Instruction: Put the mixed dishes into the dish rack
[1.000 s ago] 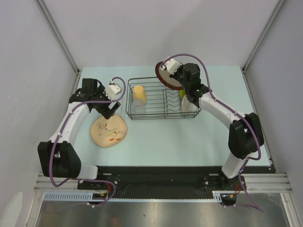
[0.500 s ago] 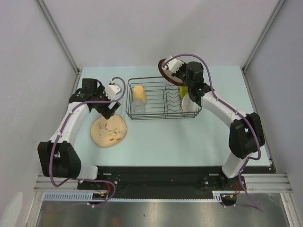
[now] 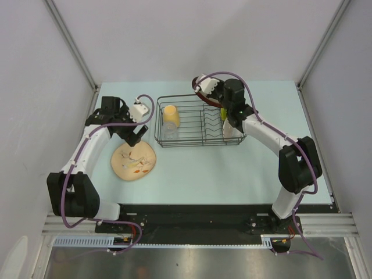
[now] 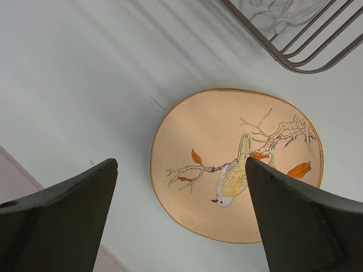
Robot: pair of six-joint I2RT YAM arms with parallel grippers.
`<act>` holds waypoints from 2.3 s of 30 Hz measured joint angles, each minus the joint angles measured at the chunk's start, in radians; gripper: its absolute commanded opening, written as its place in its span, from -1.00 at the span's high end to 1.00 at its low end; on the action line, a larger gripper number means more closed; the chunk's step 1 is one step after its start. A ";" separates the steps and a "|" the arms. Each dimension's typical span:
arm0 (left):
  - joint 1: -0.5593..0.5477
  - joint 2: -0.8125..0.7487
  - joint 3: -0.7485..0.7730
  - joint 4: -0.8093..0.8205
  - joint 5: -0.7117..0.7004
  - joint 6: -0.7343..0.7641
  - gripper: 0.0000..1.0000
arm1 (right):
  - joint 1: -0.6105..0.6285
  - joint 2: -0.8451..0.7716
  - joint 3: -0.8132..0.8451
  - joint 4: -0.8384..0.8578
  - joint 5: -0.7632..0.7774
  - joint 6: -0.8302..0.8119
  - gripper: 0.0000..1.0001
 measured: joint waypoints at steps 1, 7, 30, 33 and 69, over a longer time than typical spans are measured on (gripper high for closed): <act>0.000 0.000 0.000 0.001 0.000 0.000 -1.00 | 0.001 0.000 -0.001 0.001 0.003 -0.001 1.00; 0.000 -0.001 0.000 0.007 0.000 -0.008 -0.99 | -0.002 -0.001 -0.003 -0.011 -0.006 -0.021 1.00; 0.000 -0.028 0.005 -0.006 0.000 -0.051 -1.00 | -0.039 -0.220 -0.269 0.062 -0.058 0.038 1.00; 0.000 -0.028 0.005 -0.008 0.001 -0.061 -0.99 | -0.037 -0.232 -0.282 0.063 -0.068 0.029 1.00; -0.163 0.186 0.171 -0.007 0.104 -0.261 -0.99 | -0.068 -0.280 -0.294 -0.026 -0.280 -0.113 1.00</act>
